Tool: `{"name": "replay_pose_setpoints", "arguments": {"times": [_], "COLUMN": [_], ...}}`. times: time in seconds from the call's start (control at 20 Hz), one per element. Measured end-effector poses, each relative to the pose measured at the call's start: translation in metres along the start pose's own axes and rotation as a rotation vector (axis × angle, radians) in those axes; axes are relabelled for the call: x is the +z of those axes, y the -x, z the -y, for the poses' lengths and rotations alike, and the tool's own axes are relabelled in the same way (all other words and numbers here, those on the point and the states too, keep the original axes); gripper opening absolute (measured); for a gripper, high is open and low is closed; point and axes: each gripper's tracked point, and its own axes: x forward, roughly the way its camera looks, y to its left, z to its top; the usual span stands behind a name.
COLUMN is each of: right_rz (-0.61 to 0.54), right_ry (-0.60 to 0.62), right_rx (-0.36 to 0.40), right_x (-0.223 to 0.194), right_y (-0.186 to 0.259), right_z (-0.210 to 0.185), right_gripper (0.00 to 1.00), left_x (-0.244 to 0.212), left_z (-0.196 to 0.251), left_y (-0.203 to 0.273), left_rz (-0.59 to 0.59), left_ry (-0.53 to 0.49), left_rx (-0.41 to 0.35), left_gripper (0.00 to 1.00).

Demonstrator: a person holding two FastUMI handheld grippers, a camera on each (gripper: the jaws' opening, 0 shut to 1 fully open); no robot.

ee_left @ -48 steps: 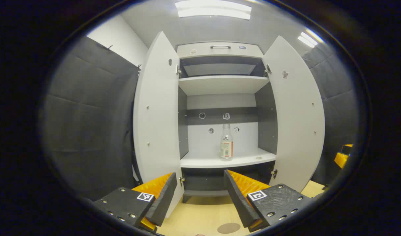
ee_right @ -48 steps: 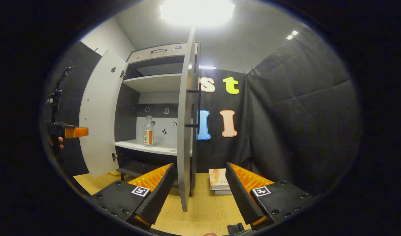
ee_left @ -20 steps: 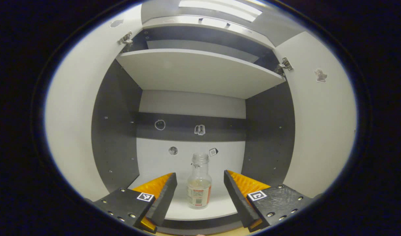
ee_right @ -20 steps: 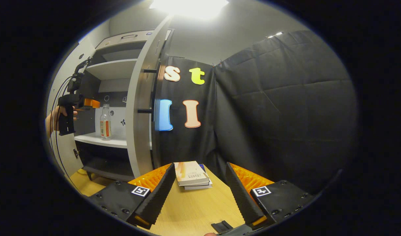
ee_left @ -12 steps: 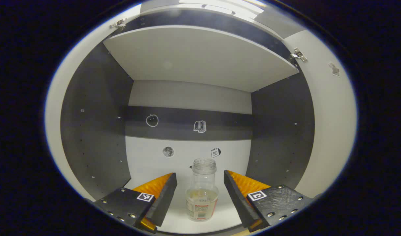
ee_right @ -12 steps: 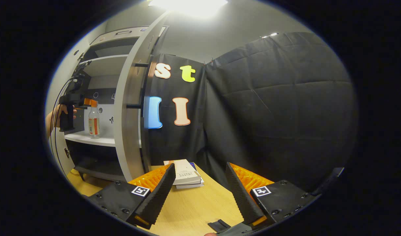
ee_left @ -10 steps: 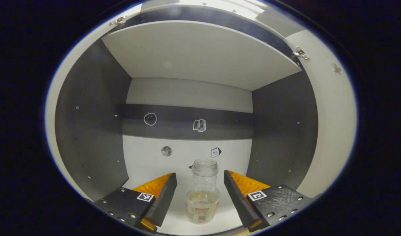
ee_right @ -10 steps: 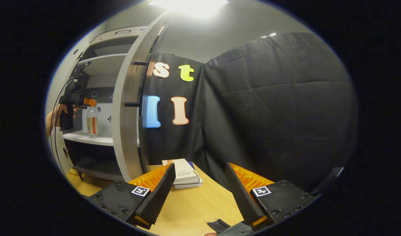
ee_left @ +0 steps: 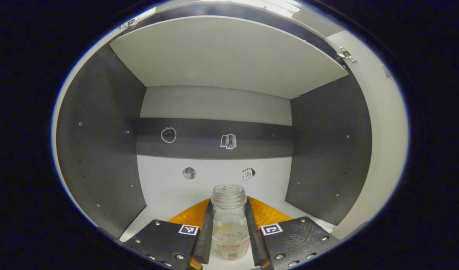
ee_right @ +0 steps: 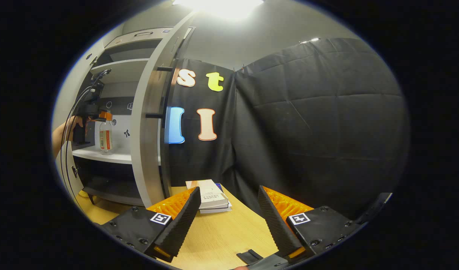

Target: Grasp the bottle in the cabinet with the left hand and place it on the coaster, then close the right door with the right hand and the left door with the left hand.

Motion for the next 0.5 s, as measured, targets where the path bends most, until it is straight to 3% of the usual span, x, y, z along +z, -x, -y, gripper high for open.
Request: {"name": "replay_pose_setpoints", "arguments": {"times": [0.5], "right_rz": [0.008], "right_ry": [-0.015], "right_rx": [0.091], "right_x": [-0.005], "right_y": [0.026], "right_z": [0.006], "right_gripper": [0.98], "left_x": [0.005], "left_z": [-0.007], "left_y": [0.081], "left_rz": [0.025], "left_ry": [-0.005], "left_rx": [0.066], "left_gripper": [0.44]}}
